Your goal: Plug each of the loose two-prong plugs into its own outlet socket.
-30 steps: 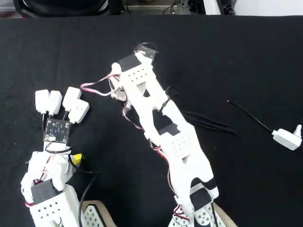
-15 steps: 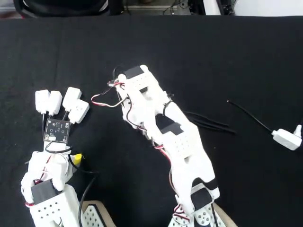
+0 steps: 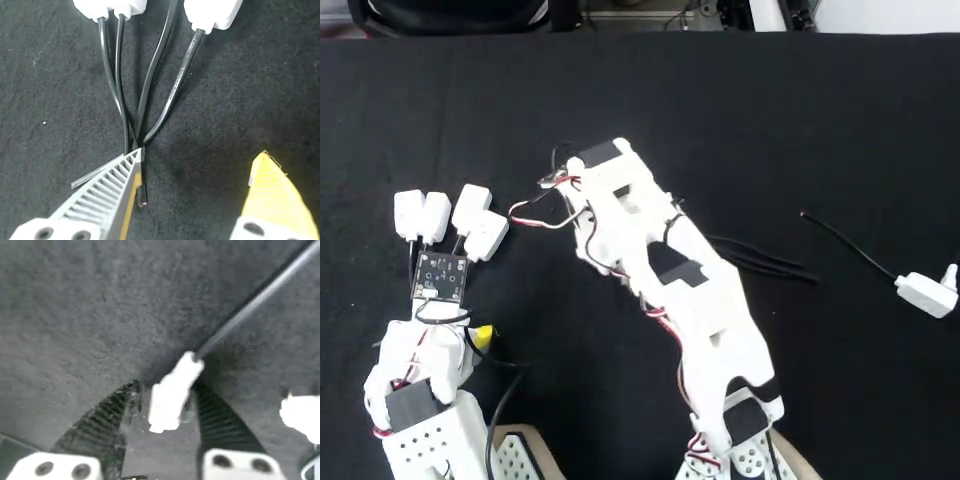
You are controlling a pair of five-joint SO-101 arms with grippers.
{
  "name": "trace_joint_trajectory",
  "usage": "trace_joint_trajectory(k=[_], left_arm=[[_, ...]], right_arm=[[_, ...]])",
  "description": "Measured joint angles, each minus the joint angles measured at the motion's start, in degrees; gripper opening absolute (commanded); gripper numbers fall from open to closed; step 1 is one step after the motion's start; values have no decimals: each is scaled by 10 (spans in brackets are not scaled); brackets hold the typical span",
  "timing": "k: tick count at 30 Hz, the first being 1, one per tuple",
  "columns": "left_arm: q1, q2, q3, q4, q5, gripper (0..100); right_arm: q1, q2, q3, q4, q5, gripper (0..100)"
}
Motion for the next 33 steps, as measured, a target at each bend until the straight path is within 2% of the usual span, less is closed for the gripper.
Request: trace_joint_trajectory(k=[4,10,25,30,33], left_arm=[[0,0,0,0,0,331],[0,0,0,0,0,331],[0,0,0,0,0,331],[0,0,0,0,0,331],[0,0,0,0,0,331]], right_arm=[[0,1,-11,2,-29,123],[12,3,-21,2,-54,131],[32,-12,-24,2,-54,129],[32,-12,-24,2,-54,57],[32,-13,-24,2,-54,46]])
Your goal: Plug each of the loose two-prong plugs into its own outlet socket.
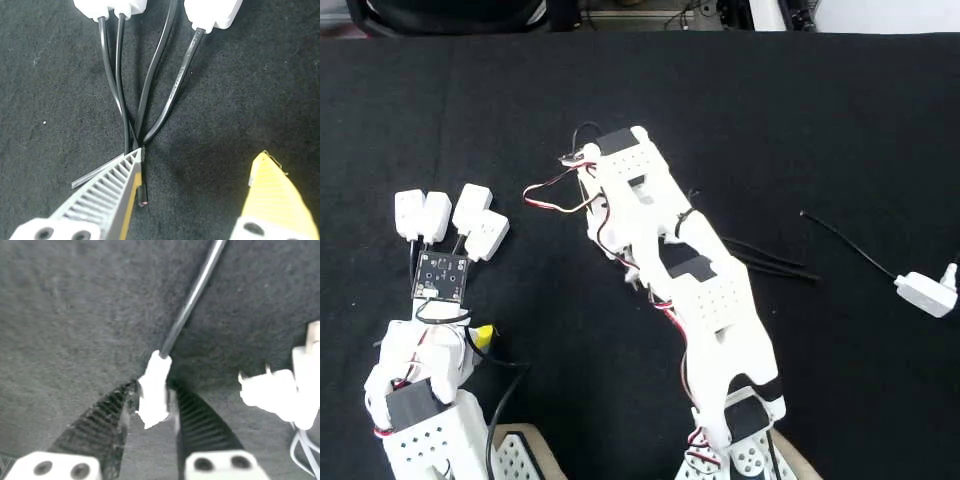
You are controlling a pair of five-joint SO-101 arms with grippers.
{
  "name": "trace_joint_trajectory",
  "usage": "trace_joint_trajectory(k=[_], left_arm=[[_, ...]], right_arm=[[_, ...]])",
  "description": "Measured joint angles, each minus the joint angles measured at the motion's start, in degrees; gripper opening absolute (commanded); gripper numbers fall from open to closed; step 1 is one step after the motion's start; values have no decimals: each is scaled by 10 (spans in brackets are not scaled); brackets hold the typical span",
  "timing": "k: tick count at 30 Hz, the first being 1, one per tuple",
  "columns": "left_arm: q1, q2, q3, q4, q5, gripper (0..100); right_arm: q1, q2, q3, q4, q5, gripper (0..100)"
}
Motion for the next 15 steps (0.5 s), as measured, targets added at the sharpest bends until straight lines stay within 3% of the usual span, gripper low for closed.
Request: trace_joint_trajectory(k=[15], left_arm=[[0,0,0,0,0,331]], right_arm=[[-19,6,5,0,-1,14]])
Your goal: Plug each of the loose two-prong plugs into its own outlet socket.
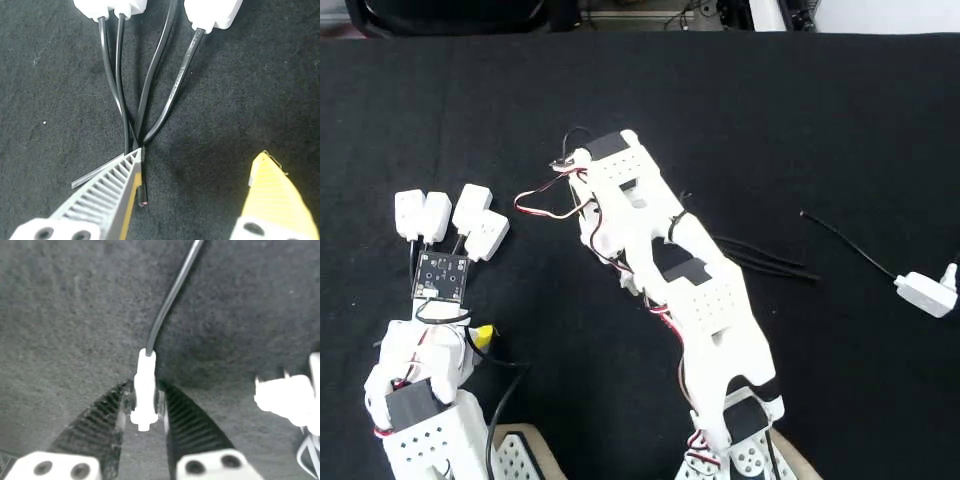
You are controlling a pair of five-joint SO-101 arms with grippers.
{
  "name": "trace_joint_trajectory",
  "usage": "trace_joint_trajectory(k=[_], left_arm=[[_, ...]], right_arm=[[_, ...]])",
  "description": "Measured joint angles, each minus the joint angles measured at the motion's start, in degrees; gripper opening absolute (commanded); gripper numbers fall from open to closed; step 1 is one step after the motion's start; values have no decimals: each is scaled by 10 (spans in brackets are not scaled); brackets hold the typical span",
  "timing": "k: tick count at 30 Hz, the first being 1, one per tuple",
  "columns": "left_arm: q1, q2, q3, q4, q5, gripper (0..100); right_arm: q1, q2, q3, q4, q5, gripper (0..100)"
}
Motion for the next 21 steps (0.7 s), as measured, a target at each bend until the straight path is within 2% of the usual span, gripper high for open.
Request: trace_joint_trajectory(k=[13,21], left_arm=[[0,0,0,0,0,331],[0,0,0,9,0,331]], right_arm=[[-2,10,-16,0,-26,12],[-2,-111,51,-8,-26,12]])
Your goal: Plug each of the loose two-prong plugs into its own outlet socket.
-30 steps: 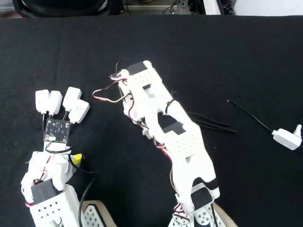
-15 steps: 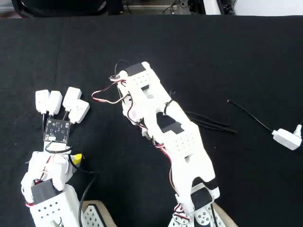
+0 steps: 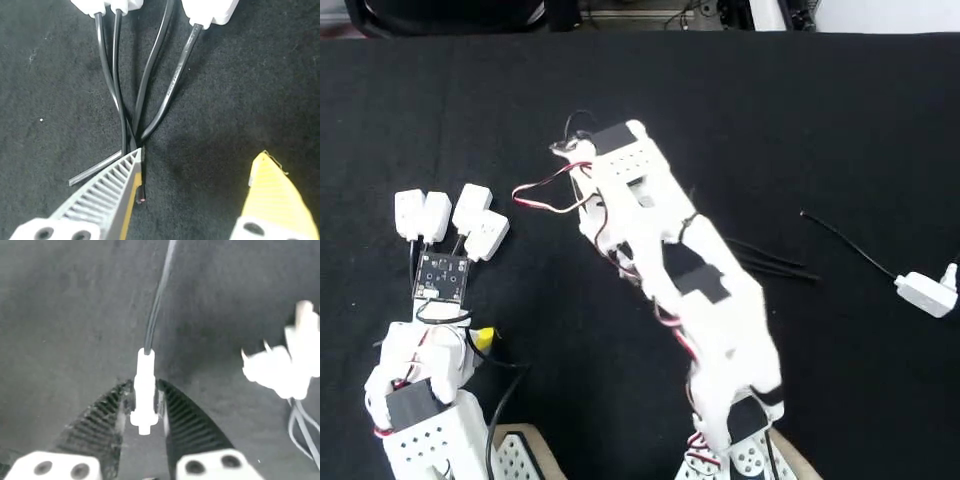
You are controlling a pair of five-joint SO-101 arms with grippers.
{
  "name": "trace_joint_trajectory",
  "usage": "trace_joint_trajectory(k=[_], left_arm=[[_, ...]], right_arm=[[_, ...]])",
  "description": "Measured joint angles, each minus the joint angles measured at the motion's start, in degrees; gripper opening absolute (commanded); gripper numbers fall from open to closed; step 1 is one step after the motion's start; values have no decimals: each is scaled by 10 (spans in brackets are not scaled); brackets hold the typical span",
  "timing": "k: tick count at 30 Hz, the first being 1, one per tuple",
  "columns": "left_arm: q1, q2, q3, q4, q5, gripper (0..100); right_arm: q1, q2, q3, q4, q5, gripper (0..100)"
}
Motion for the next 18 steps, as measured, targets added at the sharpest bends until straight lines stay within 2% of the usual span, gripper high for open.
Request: trace_joint_trajectory(k=[5,9,14,18], left_arm=[[13,0,0,1,1,262],[39,0,0,1,1,257],[101,-2,0,1,1,257],[184,-2,0,0,26,258]], right_arm=[[0,-150,152,-88,-20,12],[0,-310,295,-181,-43,12],[0,-519,482,-337,-90,12],[-2,-656,627,-490,-147,12]])
